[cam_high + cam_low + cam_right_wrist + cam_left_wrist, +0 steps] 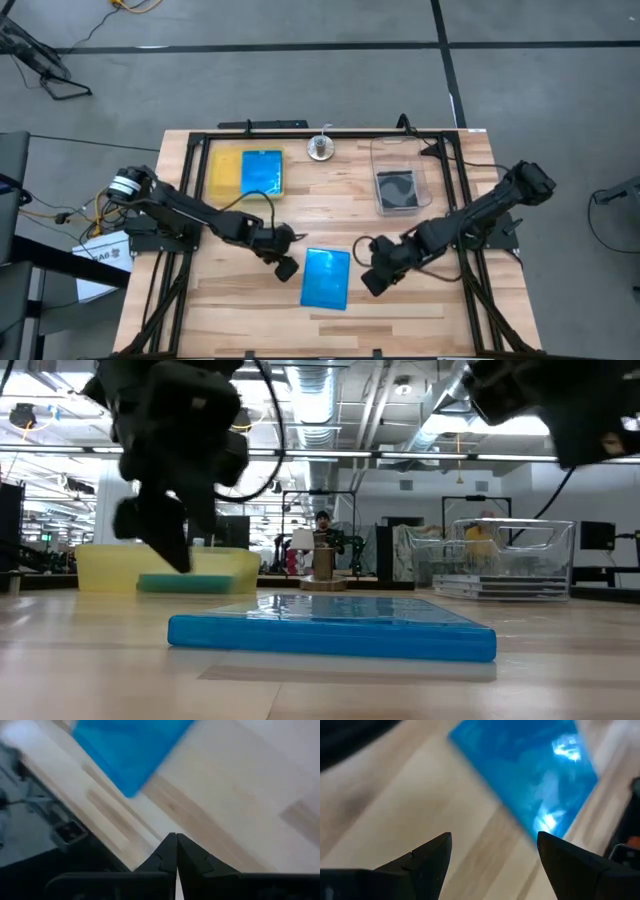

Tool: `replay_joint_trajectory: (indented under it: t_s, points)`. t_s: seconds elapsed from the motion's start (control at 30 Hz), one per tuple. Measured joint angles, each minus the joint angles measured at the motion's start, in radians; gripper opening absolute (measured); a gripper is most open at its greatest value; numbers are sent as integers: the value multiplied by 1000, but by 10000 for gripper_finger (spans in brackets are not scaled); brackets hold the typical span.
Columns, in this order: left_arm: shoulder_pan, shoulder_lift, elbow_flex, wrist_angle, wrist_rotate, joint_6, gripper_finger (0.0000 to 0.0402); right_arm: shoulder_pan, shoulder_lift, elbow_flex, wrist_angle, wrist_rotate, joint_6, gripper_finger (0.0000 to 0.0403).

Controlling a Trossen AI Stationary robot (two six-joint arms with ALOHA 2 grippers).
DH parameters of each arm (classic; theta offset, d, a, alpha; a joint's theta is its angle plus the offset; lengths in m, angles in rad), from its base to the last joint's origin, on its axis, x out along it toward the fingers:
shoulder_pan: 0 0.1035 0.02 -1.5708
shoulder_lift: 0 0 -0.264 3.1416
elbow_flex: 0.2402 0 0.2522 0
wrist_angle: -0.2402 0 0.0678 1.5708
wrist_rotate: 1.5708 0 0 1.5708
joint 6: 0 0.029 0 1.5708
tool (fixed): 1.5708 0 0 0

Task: Pick & place jewel cases by type
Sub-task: Put the blue CD case into the yellow bin

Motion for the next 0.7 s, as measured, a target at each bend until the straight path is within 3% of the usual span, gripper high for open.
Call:
replay_joint_trajectory:
  t_s: [0.23,0.3,0.43,0.53,0.63,0.7]
  points:
    - [-48,17,0,91,-3,-25,286,57,72,6,53,-46,57,0]
    - [-52,18,0,104,-17,-40,286,62,67,-3,-4,-64,24,0]
    - [-56,18,0,100,-39,-77,286,39,61,1,-22,-164,-127,0]
    - [-58,18,0,99,-65,-116,286,-2,52,32,-34,-322,-306,0]
    - [-56,18,0,120,-84,-139,286,-51,18,100,-126,-461,-436,0]
    - [-56,18,0,137,-85,-168,286,-82,-14,160,-215,-483,-486,0]
